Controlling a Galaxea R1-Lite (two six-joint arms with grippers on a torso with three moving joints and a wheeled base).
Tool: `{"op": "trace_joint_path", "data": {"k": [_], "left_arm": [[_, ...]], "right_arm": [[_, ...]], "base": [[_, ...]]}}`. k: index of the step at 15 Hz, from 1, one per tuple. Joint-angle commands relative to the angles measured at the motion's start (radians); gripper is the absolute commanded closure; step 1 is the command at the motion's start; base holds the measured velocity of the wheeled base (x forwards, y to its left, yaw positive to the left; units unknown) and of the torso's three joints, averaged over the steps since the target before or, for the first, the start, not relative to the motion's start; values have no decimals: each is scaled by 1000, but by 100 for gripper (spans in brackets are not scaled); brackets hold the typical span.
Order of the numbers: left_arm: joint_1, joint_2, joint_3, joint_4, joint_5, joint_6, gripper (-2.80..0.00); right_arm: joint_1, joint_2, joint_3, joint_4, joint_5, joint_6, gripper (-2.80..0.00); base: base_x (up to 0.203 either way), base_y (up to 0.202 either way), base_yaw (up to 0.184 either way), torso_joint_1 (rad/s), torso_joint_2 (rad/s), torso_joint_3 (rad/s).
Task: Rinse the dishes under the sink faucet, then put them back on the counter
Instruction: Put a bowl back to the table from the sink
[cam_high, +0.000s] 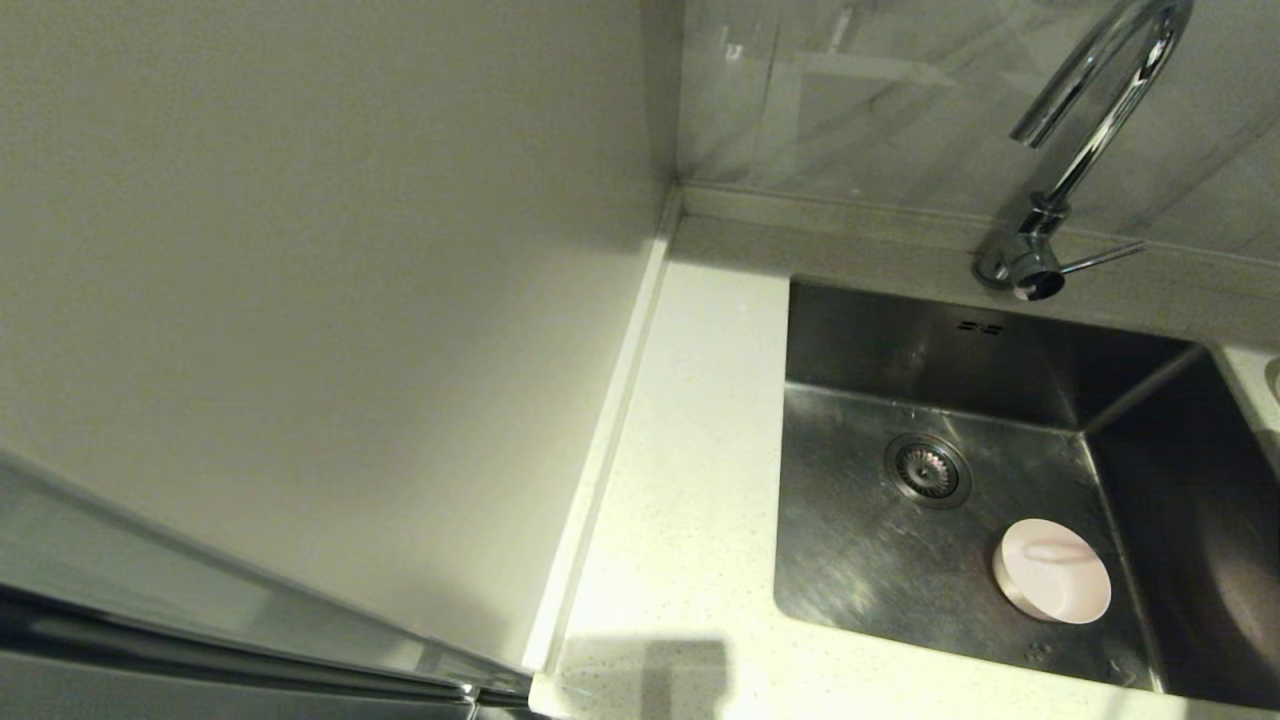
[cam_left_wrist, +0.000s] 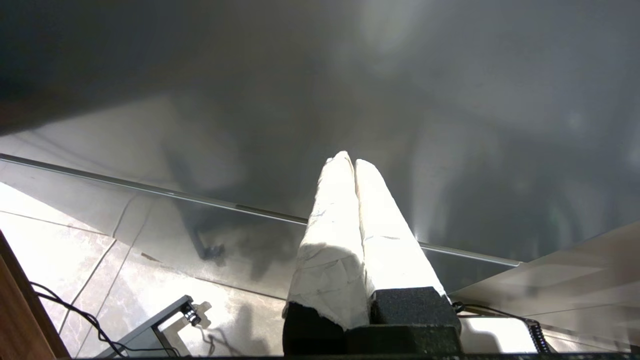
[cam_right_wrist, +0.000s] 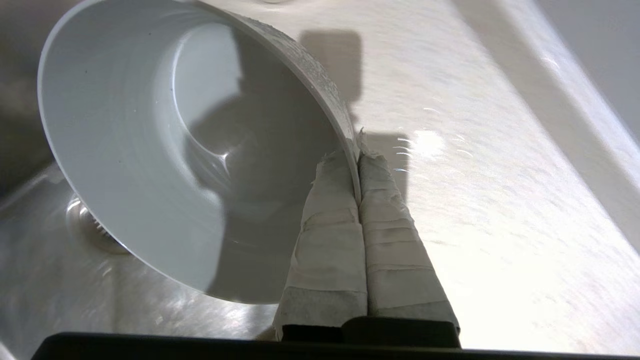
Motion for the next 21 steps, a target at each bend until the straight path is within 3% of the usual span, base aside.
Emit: {"op": "trace_joint_path", "data": {"k": [1,8,16,17,21], "left_arm": [[0,-5,0,0,0,0,0],[0,-3,0,0,0,-1,0],[0,-3,0,0,0,-1,0],[0,-3,0,0,1,0,0],[0,-3,0,0,0,-1,0]], "right_arm": [[-76,41,4,4,56,1,0],[-158,198,6,-74,93,-24,0],[-160,296,8,-166,102,-23,0],[-160,295,9,-169,102,-26,-280],[-160,279,-3,-169,102,-37,-280]], "base": [[0,0,0,0,0,0],[0,0,0,0,0,0],[0,0,0,0,0,0],[0,0,0,0,0,0],[0,0,0,0,0,0]]}}
